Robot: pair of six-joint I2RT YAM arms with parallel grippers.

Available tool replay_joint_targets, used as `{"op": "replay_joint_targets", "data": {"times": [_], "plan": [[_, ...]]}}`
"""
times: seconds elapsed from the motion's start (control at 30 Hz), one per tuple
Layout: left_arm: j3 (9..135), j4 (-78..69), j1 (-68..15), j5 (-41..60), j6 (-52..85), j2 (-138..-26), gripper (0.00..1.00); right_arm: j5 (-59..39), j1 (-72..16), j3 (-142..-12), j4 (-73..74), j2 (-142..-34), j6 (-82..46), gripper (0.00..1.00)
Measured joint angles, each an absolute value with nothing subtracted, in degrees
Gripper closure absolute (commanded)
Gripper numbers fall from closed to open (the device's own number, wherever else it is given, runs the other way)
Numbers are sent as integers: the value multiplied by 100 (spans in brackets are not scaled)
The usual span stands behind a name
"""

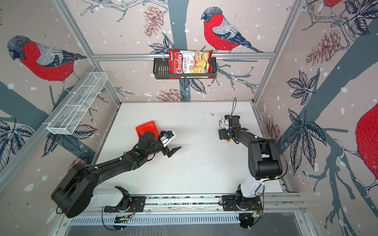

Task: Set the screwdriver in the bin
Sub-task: 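Lower the right gripper onto the orange-handled screwdriver and close on its handle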

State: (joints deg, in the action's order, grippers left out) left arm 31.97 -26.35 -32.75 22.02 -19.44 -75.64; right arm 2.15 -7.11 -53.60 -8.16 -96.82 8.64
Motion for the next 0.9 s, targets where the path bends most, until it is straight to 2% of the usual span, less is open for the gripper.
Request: {"op": "replay_joint_targets", "data": {"times": [0.07,0.13,0.23,0.43,0.53,0.67,0.77,0.83,0.9], "plan": [[3183,-2639,-3280,2200,-1944,-7564,3,217,-720,-5343,-862,-9699,864,0],[3164,-2639,-3280,2200,-1944,-7566,3,257,-725,-5339,-919,-9745,864,5],[3153,-2641,-3280,2196,-1944,-7601,3,261,-725,-5347,-1009,-9837,862,21],[3151,-2665,-3280,2185,-1942,-7651,3,252,-725,-5411,-1164,-9981,843,46],[3122,-2683,-3280,2182,-1942,-7653,3,180,-725,-5426,-1219,-9992,808,50],[3072,-2698,-3280,2180,-1931,-7651,3,148,-731,-5437,-1275,-9992,753,65],[3033,-2740,-3280,2180,-1925,-7651,3,145,-731,-5430,-1308,-9979,751,67],[3004,-2794,-3280,2180,-1922,-7653,3,145,-731,-5430,-1332,-9970,751,73],[2980,-2832,-3280,2178,-1896,-7666,3,148,-731,-5433,-1341,-9968,749,74]]}}
